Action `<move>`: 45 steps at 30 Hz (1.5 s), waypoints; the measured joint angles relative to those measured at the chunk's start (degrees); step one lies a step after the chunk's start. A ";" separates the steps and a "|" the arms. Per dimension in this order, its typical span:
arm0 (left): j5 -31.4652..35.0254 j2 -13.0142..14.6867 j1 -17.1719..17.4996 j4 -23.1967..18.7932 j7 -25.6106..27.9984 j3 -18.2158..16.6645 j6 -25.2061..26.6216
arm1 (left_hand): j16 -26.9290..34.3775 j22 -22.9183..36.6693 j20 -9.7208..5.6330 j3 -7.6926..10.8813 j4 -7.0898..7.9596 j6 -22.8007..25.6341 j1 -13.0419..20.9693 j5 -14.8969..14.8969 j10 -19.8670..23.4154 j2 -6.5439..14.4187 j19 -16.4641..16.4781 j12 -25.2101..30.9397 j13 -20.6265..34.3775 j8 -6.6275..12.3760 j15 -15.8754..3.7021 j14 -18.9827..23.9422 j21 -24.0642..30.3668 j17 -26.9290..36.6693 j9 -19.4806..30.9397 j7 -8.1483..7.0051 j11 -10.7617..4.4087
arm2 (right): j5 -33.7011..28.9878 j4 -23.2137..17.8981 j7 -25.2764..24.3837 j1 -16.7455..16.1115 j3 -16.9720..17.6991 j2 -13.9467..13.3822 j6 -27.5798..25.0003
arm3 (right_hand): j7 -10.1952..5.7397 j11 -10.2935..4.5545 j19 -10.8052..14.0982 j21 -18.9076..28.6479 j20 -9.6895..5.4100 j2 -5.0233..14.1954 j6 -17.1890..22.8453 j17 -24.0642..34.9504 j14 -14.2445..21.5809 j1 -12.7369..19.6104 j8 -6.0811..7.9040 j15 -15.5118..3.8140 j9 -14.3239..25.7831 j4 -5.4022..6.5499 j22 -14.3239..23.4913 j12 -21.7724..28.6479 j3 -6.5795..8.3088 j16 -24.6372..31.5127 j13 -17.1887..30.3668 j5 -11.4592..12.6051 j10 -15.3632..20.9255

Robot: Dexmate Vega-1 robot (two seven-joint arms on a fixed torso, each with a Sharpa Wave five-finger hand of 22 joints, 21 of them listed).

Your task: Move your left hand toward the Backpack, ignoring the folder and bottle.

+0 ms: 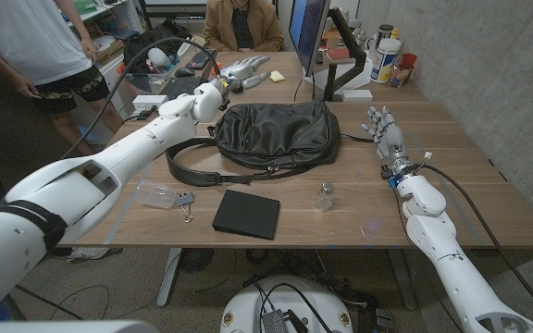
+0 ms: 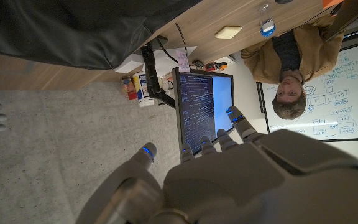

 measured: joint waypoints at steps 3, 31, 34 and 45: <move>0.20 -0.12 -0.22 0.41 -0.19 0.34 -0.09 | 0.00 0.00 0.00 0.00 0.00 0.00 0.06 0.00 0.00 0.06 0.00 0.00 0.00 0.00 0.00 0.00 0.00 0.00 0.00 0.00 0.00 | -0.01 0.05 -0.09 0.00 0.00 0.04 0.00 | 0.00 0.00 0.00 -0.22 0.00 0.00 0.00 0.00 0.00 0.00 0.00 0.00 0.00 0.00 0.00 0.00 0.00 0.00 0.00 0.00 0.00; 0.86 -0.13 -1.13 2.46 -2.08 2.11 -0.64 | 0.01 0.00 0.51 -0.65 -0.16 0.00 0.52 0.54 0.00 0.04 0.09 0.00 0.00 -0.22 0.00 0.00 -0.62 0.00 0.00 0.00 0.01 | -0.47 0.55 -0.36 0.25 -0.51 0.41 0.12 | 0.00 0.00 0.00 -0.66 0.00 0.00 0.00 0.00 0.00 0.00 0.00 0.00 0.00 0.00 0.00 0.00 0.00 0.00 0.00 0.00 0.00; 0.96 -0.10 -1.21 2.62 -2.18 2.28 -0.67 | 0.01 0.00 0.51 -0.65 -0.16 0.00 0.52 0.84 0.00 0.04 0.09 0.00 0.00 -0.22 0.00 0.00 -0.62 0.00 0.00 0.00 0.01 | -0.57 0.55 -0.43 0.25 -0.59 0.42 0.12 | 0.00 0.00 0.00 -0.66 0.00 0.00 0.00 0.00 0.00 0.00 0.00 0.00 0.00 0.00 0.00 0.00 0.00 0.00 0.00 0.00 0.00; 1.70 -0.19 -1.69 3.62 -2.92 3.16 -0.85 | 0.01 0.00 0.70 -0.88 -0.39 0.00 0.52 1.11 0.00 0.04 -0.11 0.00 0.00 -0.22 0.00 0.00 -0.84 0.00 0.00 0.00 0.01 | -0.74 0.50 -0.59 0.35 -0.88 0.46 0.12 | 0.00 0.00 0.00 -1.10 0.00 0.00 0.00 0.00 0.00 0.00 0.00 0.00 0.00 0.00 0.00 0.00 0.00 0.00 0.00 0.00 0.00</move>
